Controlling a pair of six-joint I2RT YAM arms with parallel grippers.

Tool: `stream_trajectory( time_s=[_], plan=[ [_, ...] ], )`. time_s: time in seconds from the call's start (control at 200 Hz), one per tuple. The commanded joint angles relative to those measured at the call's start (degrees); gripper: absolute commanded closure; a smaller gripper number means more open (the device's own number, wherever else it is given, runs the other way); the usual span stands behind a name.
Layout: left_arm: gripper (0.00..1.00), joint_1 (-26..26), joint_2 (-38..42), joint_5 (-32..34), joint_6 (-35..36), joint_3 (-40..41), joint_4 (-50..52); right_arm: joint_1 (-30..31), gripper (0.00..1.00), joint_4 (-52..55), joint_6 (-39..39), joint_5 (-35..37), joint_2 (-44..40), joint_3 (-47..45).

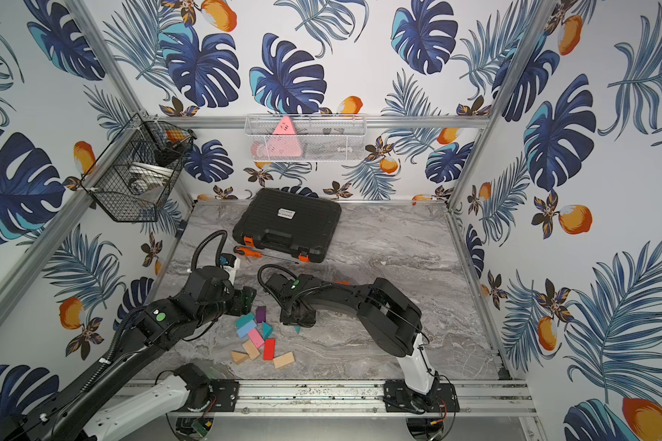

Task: Assemble a piece of candy with building blocks
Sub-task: Pick up the building block from the center of the board.

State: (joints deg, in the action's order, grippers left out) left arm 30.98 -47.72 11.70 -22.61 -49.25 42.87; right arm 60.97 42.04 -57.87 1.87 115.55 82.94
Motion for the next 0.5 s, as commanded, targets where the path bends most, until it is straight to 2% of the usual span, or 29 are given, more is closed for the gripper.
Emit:
stream_trajectory(
  time_s=[0.0,0.255,0.39,0.495],
  plan=[
    [0.26,-0.1,0.1,-0.3,0.3,0.1,-1.0,0.1,0.62,-0.1,-1.2,0.4,1.6,0.5],
    [0.26,-0.1,0.0,-0.3,0.4,0.0,-1.1,0.0,0.73,0.7,1.8,0.7,0.7,1.1],
    [0.26,-0.1,0.0,-0.4,0.4,0.0,-1.1,0.0,0.78,-0.5,6.9,-0.6,-2.1,1.5],
    [0.26,-0.1,0.0,-0.2,0.5,0.0,-1.1,-1.2,0.82,-0.9,14.2,-1.3,-4.9,1.5]
  ],
)
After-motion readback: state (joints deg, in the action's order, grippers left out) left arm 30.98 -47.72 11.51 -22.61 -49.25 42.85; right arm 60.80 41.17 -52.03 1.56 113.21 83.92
